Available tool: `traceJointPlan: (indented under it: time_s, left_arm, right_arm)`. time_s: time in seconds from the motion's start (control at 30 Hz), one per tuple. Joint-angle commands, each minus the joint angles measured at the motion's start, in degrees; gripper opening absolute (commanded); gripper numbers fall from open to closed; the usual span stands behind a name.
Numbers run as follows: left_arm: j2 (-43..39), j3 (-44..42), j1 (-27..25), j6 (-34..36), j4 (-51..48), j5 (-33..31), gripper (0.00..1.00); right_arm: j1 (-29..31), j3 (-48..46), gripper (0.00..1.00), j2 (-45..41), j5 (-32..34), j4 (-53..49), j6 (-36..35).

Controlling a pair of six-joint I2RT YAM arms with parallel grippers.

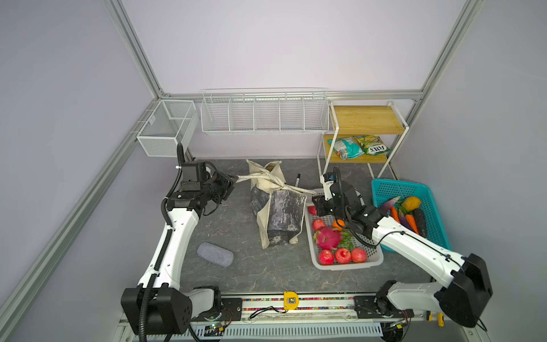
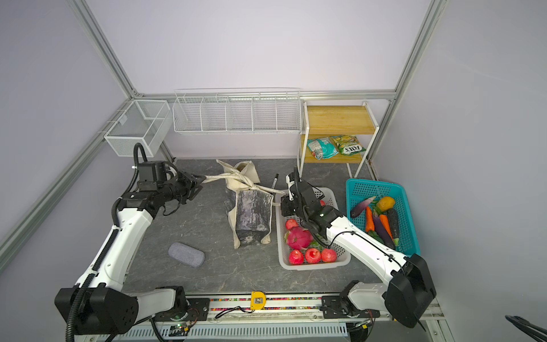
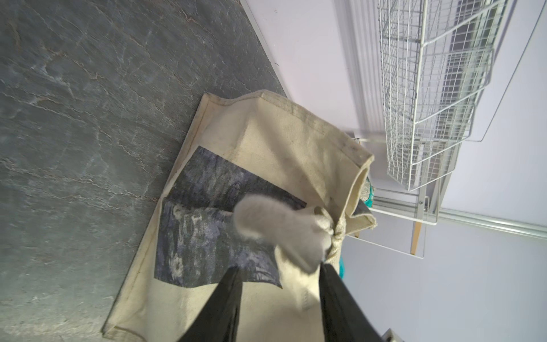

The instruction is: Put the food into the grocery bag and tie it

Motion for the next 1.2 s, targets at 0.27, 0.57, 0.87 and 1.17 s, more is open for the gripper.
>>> traceJointPlan:
  time_s: [0.27,0.57,0.87,1.17]
  left_arm:
    - [-2.82,5.84,-0.34,2.31,-5.03,-4.09,0.64]
    - [-5.21,13.31,-0.34,5.76,-9.94,-10.55,1.00]
    - [-8.60,20.02,-0.34,14.49,-12.64,-27.51,1.00]
    - [-13.78,13.17,-0.34,26.93,-2.15,-45.23,0.98]
  right_arm:
    - [0.17,0.91,0.55,-2.72,0.94,0.70,-3.00]
    - [0.13,1.62,0.92,-6.91,1.25,-0.46,-8.38]
    - [-4.63,3.45,0.88,-11.02,4.15,-1.57,-15.79]
    - [-18.06,-1.31,0.89,-13.28,6.88,3.06,-16.71]
